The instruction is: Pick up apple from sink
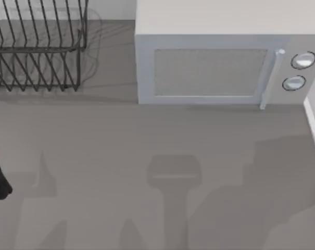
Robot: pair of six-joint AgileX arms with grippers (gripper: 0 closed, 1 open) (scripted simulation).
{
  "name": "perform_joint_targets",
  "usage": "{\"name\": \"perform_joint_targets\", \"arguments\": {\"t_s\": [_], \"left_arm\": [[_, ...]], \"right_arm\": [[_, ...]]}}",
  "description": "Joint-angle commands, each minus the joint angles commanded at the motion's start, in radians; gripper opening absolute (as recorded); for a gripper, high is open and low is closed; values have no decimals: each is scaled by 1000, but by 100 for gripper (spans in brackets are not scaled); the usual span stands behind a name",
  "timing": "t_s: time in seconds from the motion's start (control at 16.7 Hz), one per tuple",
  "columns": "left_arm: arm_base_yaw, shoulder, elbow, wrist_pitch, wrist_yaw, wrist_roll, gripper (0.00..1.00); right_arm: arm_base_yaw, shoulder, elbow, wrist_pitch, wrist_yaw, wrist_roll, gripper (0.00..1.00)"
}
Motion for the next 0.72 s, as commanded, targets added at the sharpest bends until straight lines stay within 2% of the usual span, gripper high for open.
{"name": "perform_joint_targets", "arguments": {"t_s": [0.3, 0.72], "left_arm": [[0, 0, 0, 0, 0, 0, 100], [0, 0, 0, 0, 0, 0, 100]], "right_arm": [[-35, 204, 141, -103, 0, -34, 100], [-32, 223, 138, -90, 0, -34, 100]]}}
